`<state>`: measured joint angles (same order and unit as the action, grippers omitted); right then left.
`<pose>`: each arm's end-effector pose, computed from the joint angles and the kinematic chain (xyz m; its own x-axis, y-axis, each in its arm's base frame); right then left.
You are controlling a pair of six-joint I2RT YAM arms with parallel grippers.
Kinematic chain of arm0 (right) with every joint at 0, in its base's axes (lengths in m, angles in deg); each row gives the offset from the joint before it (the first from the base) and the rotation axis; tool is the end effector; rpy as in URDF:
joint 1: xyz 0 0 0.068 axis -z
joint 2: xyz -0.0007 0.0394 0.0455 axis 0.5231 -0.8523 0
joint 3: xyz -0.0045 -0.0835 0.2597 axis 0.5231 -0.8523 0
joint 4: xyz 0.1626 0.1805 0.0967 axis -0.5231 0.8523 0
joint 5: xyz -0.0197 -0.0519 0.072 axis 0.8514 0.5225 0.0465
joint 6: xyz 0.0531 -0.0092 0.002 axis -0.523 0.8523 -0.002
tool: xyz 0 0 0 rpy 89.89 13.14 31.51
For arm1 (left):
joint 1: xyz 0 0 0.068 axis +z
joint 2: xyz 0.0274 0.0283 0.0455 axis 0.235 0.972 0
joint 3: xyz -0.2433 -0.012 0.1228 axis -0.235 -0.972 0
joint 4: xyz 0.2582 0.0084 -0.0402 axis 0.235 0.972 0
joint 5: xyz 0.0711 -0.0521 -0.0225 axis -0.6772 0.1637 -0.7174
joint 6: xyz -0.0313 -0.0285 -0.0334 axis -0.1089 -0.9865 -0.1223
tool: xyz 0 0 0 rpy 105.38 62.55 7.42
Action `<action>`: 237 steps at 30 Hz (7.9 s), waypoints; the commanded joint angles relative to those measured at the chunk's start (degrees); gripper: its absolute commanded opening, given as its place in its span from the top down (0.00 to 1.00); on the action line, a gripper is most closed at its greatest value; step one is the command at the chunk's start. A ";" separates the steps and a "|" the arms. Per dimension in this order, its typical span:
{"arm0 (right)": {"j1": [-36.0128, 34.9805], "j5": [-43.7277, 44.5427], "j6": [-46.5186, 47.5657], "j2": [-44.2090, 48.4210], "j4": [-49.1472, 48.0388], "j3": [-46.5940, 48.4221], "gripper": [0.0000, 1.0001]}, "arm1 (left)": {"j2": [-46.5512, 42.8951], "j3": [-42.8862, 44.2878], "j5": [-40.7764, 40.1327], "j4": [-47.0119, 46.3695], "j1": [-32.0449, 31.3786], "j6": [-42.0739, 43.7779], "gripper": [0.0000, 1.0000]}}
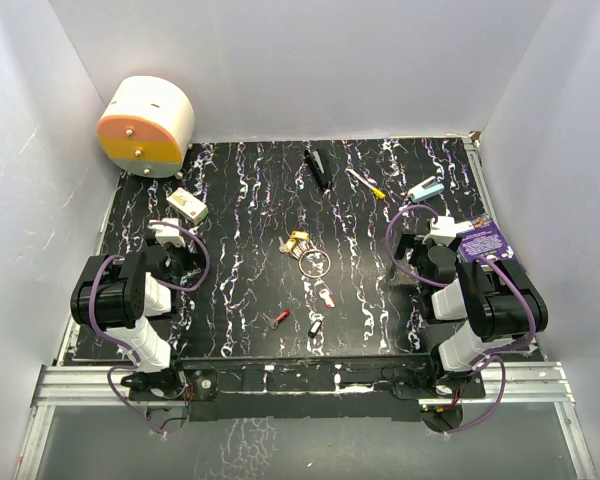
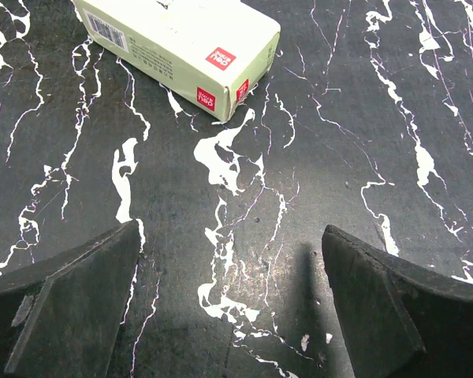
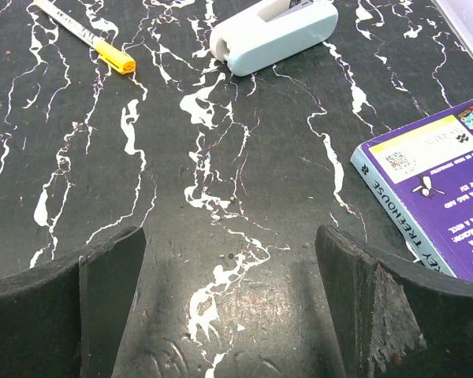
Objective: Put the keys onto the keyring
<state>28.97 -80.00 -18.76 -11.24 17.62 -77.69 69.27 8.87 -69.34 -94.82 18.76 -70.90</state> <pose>0.2310 0.0043 0.1202 -0.2332 0.0403 -0.9716 0.1346 0.9909 0.0088 0.2472 0.0158 0.1207 -0.1694 -0.0254 -0.9852 0.0894 0.9952 -0.0410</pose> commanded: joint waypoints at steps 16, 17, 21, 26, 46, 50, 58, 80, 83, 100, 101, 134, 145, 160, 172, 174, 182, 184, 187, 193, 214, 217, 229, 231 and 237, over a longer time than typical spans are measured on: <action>0.07 -1.26 0.20 0.05 -5.86 1.19 0.01 | -0.64 1.12 1.05 -0.60 -0.06 0.65 0.03; 0.03 -1.12 0.31 0.10 -6.08 1.01 0.01 | -0.63 1.03 1.05 -0.66 -0.07 0.66 0.03; 0.09 -1.68 0.37 1.02 -4.19 1.94 0.05 | -0.66 1.01 1.05 -0.77 -0.07 0.65 0.03; -3.14 -3.69 3.63 8.52 21.64 14.22 0.16 | -0.63 1.08 1.06 -0.69 -0.07 0.63 0.03; -31.66 -10.37 -4.32 -5.49 52.97 41.20 0.48 | -0.64 1.08 1.08 -0.69 -0.02 0.58 0.03; -33.42 -10.43 -4.94 -9.70 53.16 44.22 0.51 | -0.60 1.09 1.06 -0.71 -0.07 0.58 0.03; -35.49 -9.46 -5.03 -16.37 54.71 49.39 0.55 | -0.50 1.09 1.07 -0.68 -0.06 0.58 0.03; -35.90 -7.80 -5.93 -17.69 59.30 52.65 0.89 | -0.63 1.10 1.04 -0.70 -0.05 0.58 0.03; -36.27 -9.04 -6.03 -16.24 58.96 53.29 0.92 | -0.58 1.05 1.04 -0.69 -0.03 0.58 0.03; -39.88 -8.84 -7.49 -15.67 60.73 56.05 0.70 | -0.66 1.10 1.05 -0.69 -0.07 0.58 0.03; -39.88 -8.52 -7.56 -16.12 60.99 56.41 0.69 | -0.60 1.14 1.05 -0.69 -0.01 0.58 0.03; -38.08 -12.33 -9.86 -24.03 62.97 58.87 0.65 | -0.58 1.05 1.04 -0.69 -0.04 0.58 0.03; -35.95 -21.64 -11.58 -24.13 57.39 56.34 0.71 | -0.61 1.09 1.05 -0.76 -0.03 0.58 0.03; -35.91 -24.48 -11.49 -11.89 52.31 50.17 0.88 | -0.61 1.07 1.06 -0.69 -0.07 0.58 0.03; -35.92 -21.91 -12.34 -8.23 49.39 44.04 0.75 | -0.60 1.09 1.06 -0.69 -0.07 0.58 0.03; -35.87 -20.47 -12.02 -8.78 51.08 46.05 0.72 | -0.61 1.09 1.06 -0.68 -0.07 0.58 0.03; -36.08 -14.06 -10.93 -16.17 60.44 57.33 0.71 | -0.66 1.09 1.07 -0.69 -0.06 0.58 0.03; -36.45 -12.88 -10.97 -18.09 62.68 59.74 0.70 | -0.66 1.09 1.09 -0.71 -0.07 0.58 0.03; -36.99 -11.42 -11.19 -19.99 65.07 62.03 0.70 | -0.61 1.05 1.08 -0.69 -0.03 0.58 0.03; -38.58 -8.38 -10.73 -23.11 68.81 65.55 0.69 | -0.65 1.14 1.06 -0.69 -0.07 0.58 0.03; -40.47 -3.39 -9.23 -26.67 73.73 67.94 0.71 | -0.58 1.09 1.10 -0.70 -0.06 0.58 0.03; -40.70 -3.35 -9.11 -27.05 73.97 68.08 0.79 | -0.56 1.09 1.12 -0.69 -0.03 0.58 0.03; -42.28 -5.56 -7.24 -22.91 69.93 69.84 0.92 | -0.66 1.02 1.10 -0.69 -0.07 0.58 0.03; -42.78 -7.11 -7.22 -22.97 69.17 72.53 0.92 | -0.60 1.04 1.06 -0.69 -0.05 0.58 0.03; -44.09 -11.92 -6.76 -23.83 65.44 83.80 0.92 | -0.59 1.03 1.10 -0.69 -0.04 0.58 0.03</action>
<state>-14.22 -88.24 -26.33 -37.31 92.18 -2.42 69.27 8.98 -69.26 -94.67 18.76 -70.88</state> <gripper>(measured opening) 0.132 0.970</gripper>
